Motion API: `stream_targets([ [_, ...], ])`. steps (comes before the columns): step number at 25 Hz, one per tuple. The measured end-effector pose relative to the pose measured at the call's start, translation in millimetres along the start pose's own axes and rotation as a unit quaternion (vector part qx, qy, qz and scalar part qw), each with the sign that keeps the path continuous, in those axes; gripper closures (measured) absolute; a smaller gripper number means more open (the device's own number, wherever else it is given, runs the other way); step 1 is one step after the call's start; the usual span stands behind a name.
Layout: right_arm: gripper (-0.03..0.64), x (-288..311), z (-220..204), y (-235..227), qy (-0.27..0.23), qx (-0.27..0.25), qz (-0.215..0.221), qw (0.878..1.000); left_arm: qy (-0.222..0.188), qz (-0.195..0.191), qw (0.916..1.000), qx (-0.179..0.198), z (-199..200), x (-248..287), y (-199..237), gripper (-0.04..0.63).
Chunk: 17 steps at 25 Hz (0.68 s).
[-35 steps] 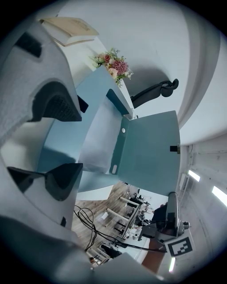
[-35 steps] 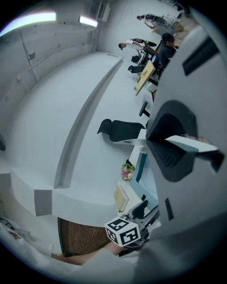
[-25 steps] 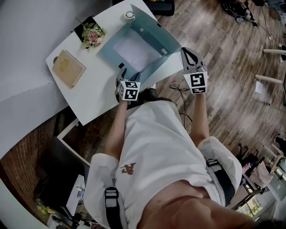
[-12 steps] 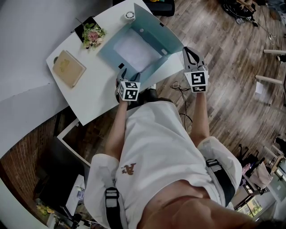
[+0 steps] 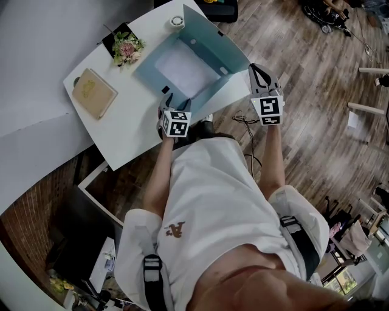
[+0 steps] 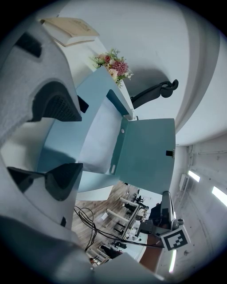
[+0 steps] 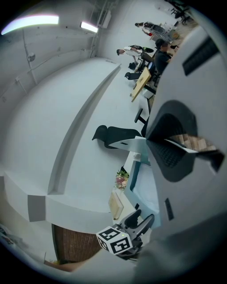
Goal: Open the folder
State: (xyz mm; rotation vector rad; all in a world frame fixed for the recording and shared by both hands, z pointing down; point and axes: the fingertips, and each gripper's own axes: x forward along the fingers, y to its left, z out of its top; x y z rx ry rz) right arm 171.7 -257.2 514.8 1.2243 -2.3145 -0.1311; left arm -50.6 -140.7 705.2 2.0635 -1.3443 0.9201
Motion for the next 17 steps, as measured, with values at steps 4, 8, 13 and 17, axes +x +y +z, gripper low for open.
stream_targets([
  [4,0.609,1.1,-0.1,0.4,0.001,0.000,0.000,1.000,0.000,-0.001,1.0000,0.000,0.4,0.6,0.5,0.291],
  [8,0.609,0.8,-0.9,1.2,0.001,0.000,0.000,1.000,-0.002,-0.001,1.0000,0.001,0.3,1.0,0.4,0.291],
  [13,0.609,0.8,-0.6,4.1,0.003,-0.001,0.001,1.000,-0.004,-0.001,1.0000,0.001,-0.3,0.9,0.8,0.291],
  [17,0.609,1.0,2.0,8.1,0.004,-0.001,0.004,1.000,-0.002,-0.001,1.0000,0.001,-0.6,-1.8,1.6,0.291],
])
